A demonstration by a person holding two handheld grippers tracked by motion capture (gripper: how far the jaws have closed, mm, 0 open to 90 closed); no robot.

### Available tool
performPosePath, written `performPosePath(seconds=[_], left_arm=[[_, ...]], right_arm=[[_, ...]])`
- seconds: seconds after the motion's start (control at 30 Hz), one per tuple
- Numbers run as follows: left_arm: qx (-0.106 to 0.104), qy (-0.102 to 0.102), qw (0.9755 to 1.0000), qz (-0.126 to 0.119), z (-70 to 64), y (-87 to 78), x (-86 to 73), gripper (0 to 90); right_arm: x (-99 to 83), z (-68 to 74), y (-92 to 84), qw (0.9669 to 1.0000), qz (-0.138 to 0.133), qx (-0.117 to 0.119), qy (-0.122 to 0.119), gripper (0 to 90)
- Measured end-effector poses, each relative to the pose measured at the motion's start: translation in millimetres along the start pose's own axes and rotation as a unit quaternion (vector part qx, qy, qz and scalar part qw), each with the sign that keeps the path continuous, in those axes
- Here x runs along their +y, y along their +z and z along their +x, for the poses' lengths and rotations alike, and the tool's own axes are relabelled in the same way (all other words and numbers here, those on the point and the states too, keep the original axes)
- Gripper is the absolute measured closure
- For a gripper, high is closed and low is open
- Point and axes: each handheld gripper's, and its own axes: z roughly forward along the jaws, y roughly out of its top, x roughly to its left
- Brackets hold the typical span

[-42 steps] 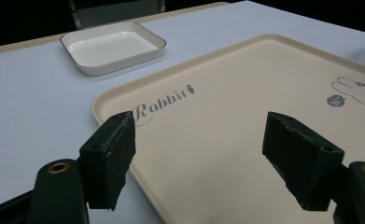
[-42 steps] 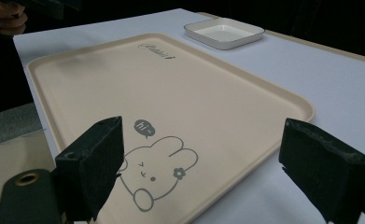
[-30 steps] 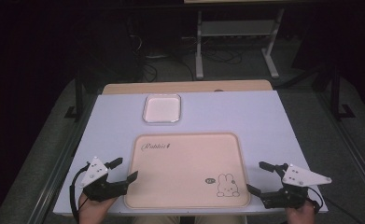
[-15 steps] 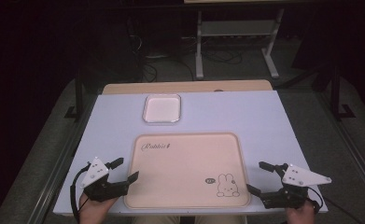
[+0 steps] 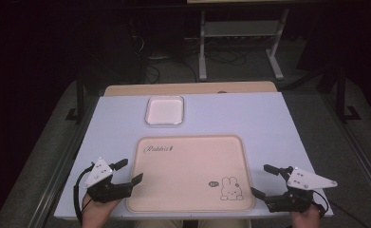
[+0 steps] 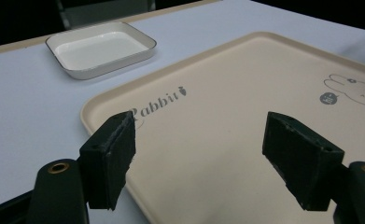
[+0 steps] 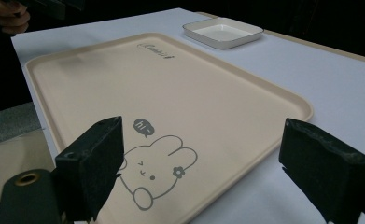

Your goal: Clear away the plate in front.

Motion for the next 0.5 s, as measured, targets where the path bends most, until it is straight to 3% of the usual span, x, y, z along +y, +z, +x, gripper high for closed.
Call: performPosePath(seconds=[0.13, 0.5], left_arm=[[-0.004, -0.004, 0.9999, -0.009, 3.5, -0.9, 5.2, 25.3], [-0.026, 0.004, 0.9996, 0.005, 5.9, 5.5, 17.6, 25.1]], right_arm=[[-0.2, -0.4, -0.2, 1.0, -0.001, -0.001, 0.001, 13.1], [-0.3, -0.9, -1.2, 1.0, -0.004, 0.0, 0.001, 13.1]])
